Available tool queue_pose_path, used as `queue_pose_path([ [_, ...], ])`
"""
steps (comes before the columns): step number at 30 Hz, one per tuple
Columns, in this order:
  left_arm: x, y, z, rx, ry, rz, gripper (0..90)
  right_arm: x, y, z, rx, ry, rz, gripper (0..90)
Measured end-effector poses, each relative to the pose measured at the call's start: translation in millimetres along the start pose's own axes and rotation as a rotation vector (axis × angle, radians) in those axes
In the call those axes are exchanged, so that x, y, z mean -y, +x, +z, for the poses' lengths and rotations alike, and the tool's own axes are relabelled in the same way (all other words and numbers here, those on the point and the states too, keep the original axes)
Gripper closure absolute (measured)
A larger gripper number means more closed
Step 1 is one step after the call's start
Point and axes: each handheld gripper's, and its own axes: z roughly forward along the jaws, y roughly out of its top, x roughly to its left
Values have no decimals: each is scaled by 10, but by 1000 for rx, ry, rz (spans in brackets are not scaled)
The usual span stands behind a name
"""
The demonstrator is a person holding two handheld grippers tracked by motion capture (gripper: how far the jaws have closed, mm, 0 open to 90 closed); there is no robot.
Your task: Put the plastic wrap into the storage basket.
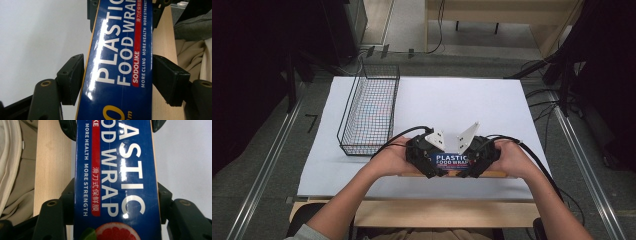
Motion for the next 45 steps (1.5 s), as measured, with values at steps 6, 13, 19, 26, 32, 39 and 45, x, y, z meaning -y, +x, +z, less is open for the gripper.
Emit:
queue_pose_path([
  [6, -6, 3, 55, -6, 13, 0, 272, -20, 9, 36, 1, 5, -8, 416],
  [13, -11, 6, 118, 7, 52, -21, 252, -56, 32, 51, 11, 11, -29, 416],
  [19, 14, 7, 173, 15, 84, -32, 270, -73, 58, 66, 34, 15, -50, 416],
  [26, 36, -15, 201, 3, 89, -12, 303, -78, 57, 74, 34, 24, -54, 416],
  [32, 38, -27, 240, -6, 103, 13, 315, -83, 63, 88, 30, 32, -53, 415],
  [39, 51, -114, 200, -9, 92, 56, 391, -82, 70, 95, 8, 15, -69, 408],
  [45, 25, -147, 172, -16, 94, 59, 404, -85, 74, 66, -6, 7, -73, 400],
])
